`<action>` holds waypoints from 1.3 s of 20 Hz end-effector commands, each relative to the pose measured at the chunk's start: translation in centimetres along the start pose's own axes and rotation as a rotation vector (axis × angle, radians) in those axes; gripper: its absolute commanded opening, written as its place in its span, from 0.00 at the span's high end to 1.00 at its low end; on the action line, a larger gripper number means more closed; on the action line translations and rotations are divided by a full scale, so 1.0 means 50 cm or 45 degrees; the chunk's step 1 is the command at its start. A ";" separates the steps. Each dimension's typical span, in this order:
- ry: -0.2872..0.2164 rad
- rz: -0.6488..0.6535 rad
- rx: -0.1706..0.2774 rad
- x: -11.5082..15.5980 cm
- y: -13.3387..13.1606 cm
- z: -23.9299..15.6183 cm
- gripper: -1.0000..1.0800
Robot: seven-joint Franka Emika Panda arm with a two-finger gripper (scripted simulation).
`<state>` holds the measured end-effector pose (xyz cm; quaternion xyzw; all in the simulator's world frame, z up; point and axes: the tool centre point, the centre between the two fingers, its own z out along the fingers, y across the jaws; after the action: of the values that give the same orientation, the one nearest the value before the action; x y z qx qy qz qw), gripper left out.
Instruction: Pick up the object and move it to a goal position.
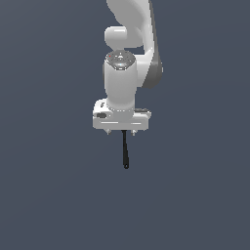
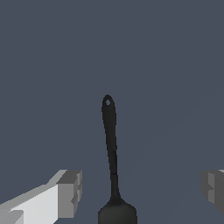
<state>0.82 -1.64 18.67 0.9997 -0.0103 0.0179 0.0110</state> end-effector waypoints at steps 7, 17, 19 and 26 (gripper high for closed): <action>0.006 -0.021 -0.009 -0.001 0.018 0.001 0.04; 0.008 -0.039 -0.013 -0.004 0.028 0.007 0.04; 0.006 -0.047 -0.012 -0.009 0.024 0.019 0.04; -0.011 -0.096 0.003 -0.048 -0.002 0.098 0.04</action>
<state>-0.89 -1.95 14.74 0.9996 0.0223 0.0152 0.0121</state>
